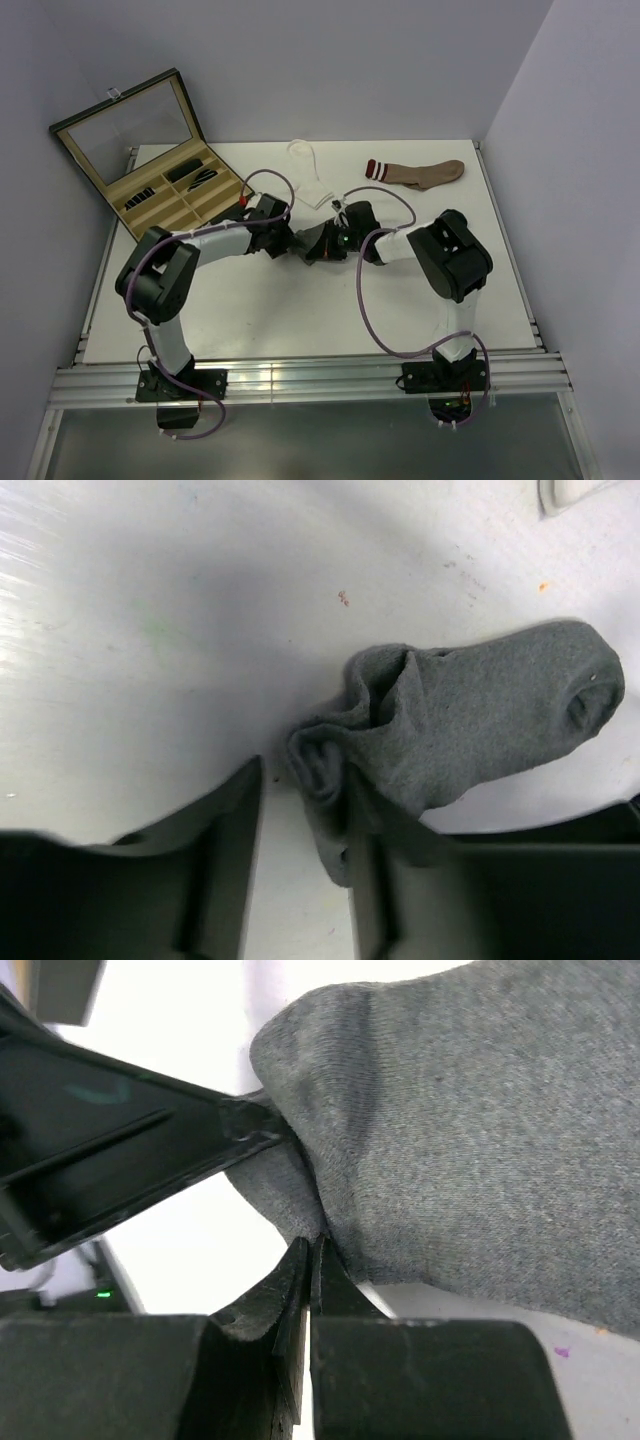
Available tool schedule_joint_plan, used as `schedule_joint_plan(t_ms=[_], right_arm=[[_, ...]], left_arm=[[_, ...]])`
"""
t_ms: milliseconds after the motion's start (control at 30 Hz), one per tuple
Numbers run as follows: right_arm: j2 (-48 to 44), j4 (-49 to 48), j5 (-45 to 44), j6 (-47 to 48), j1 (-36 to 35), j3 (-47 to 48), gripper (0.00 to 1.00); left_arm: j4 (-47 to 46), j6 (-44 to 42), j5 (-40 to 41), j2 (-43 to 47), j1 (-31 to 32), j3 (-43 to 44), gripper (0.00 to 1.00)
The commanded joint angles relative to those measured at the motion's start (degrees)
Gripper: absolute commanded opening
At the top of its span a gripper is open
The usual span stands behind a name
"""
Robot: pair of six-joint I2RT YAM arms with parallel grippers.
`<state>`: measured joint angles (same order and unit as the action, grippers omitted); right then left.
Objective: Roll the socks
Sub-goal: Roll the sock at the center of the board.
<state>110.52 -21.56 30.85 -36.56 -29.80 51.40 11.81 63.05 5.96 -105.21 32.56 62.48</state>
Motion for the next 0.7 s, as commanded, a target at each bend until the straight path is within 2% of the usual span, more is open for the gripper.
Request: schedule_joint_plan(t_ms=[0, 33, 67, 167, 333, 467, 667], right_arm=[[3.38, -1.89, 4.12, -5.54, 1.41, -2.09, 0.00], [3.82, -2.60, 4.83, -7.02, 1.76, -2.35, 0.00], [4.44, -3.13, 6.14, -7.91, 1.94, -2.44, 0.00], [5.67, -5.33, 7.64, -10.64, 3.26, -3.14, 0.00], [7.51, -6.21, 9.05, -13.27, 4.66, -3.05, 0.00], [8.48, -5.86, 9.75, -13.81, 5.19, -2.79, 0.00], [9.54, -3.93, 10.02, -13.63, 5.37, -1.56, 0.00]], left_arm=[[-2.93, 1.99, 1.34, 4.31, -0.56, -1.57, 0.48], [-3.37, 1.99, 1.34, 4.83, -0.56, -2.00, 0.54], [-3.81, 2.17, 1.25, 5.88, -0.56, -2.97, 0.66], [-5.83, 2.17, 1.25, 8.43, -0.56, -5.42, 0.77], [-11.28, 1.99, -0.59, 10.90, -0.56, -10.35, 0.74], [-16.11, 1.29, -2.17, 10.99, -0.56, -14.30, 0.64], [-20.59, 0.32, -2.70, 9.50, -0.56, -16.60, 0.57]])
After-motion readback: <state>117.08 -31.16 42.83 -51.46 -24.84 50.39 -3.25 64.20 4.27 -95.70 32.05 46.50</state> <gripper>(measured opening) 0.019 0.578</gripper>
